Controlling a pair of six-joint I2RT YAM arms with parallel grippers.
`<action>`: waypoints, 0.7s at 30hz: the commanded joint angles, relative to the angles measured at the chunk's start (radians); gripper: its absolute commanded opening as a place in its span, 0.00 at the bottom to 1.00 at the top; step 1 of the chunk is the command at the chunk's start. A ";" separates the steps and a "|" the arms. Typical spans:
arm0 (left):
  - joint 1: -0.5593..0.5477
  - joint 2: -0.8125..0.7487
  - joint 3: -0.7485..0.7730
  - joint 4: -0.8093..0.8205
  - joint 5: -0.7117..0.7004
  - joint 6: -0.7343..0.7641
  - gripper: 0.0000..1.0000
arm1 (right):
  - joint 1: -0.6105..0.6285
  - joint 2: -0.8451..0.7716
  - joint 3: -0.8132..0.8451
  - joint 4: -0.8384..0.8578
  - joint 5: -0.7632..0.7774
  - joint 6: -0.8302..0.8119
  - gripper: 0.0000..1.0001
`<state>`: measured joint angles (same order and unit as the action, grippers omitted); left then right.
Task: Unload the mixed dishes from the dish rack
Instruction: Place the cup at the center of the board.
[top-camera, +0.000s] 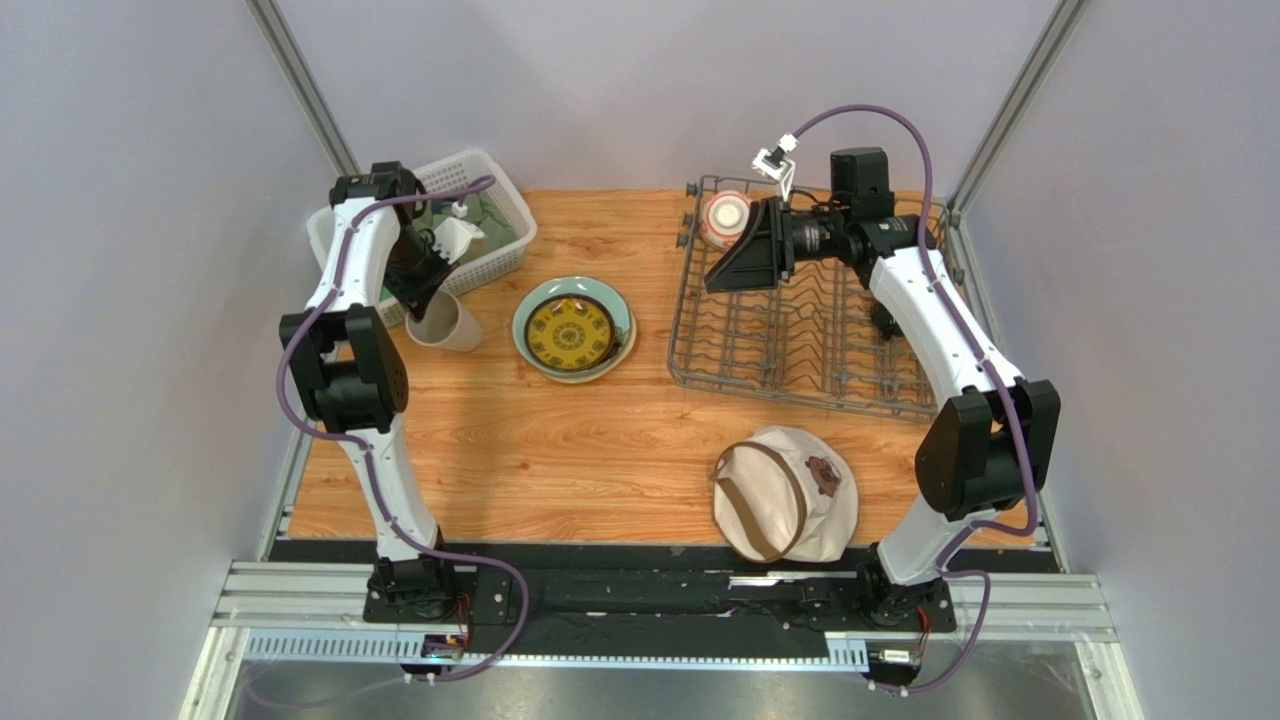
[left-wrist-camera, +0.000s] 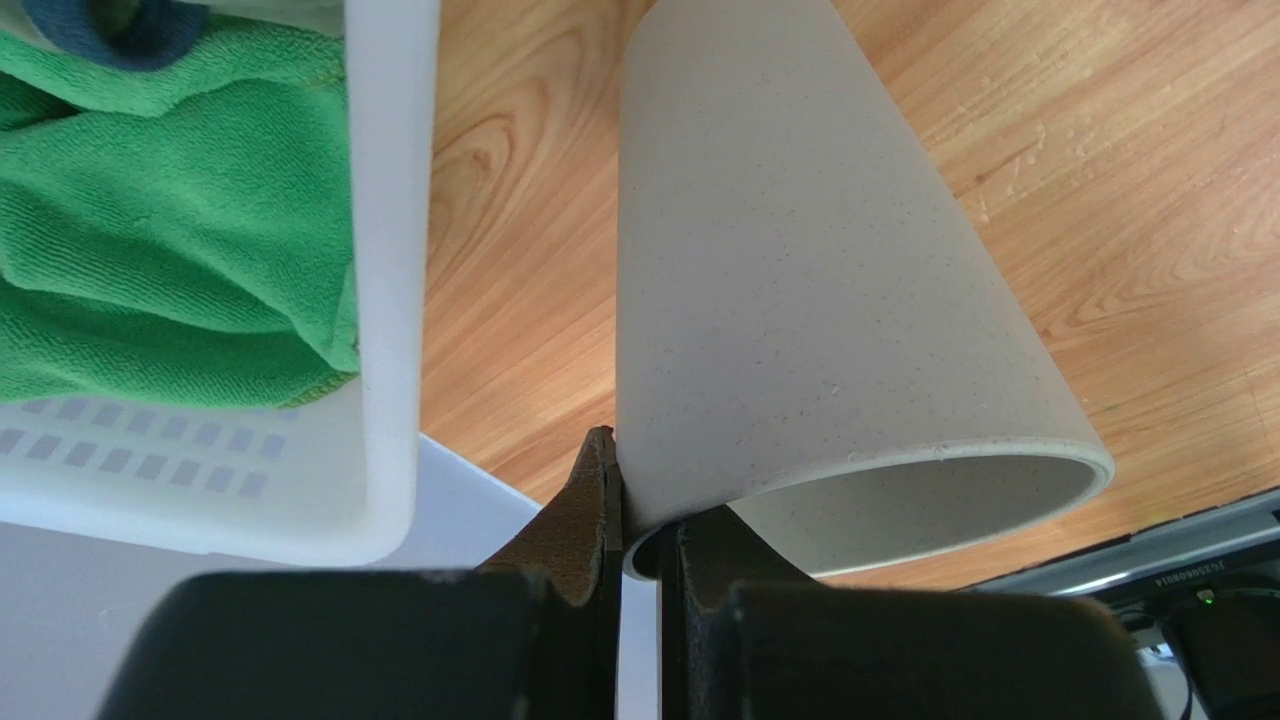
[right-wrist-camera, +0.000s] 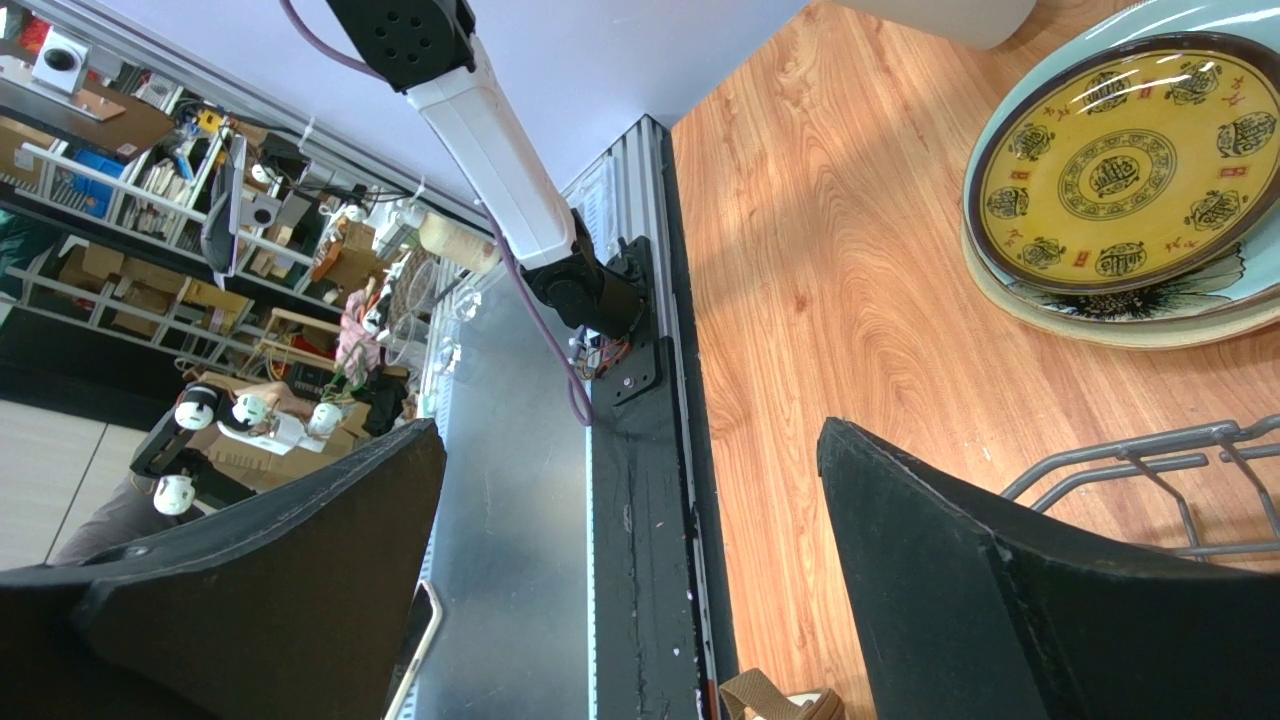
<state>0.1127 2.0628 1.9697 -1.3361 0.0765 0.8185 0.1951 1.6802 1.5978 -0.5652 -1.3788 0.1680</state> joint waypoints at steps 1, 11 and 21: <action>0.001 0.019 0.075 -0.336 0.002 0.030 0.00 | 0.001 -0.019 0.025 0.002 -0.012 -0.015 0.99; -0.005 0.013 0.037 -0.344 -0.007 0.044 0.00 | 0.001 -0.014 0.024 -0.001 -0.009 -0.016 0.99; -0.028 -0.009 -0.008 -0.342 0.020 0.031 0.00 | 0.000 -0.017 0.017 -0.002 -0.008 -0.019 0.99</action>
<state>0.1005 2.0846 1.9778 -1.3350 0.0738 0.8402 0.1951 1.6802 1.5978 -0.5713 -1.3788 0.1669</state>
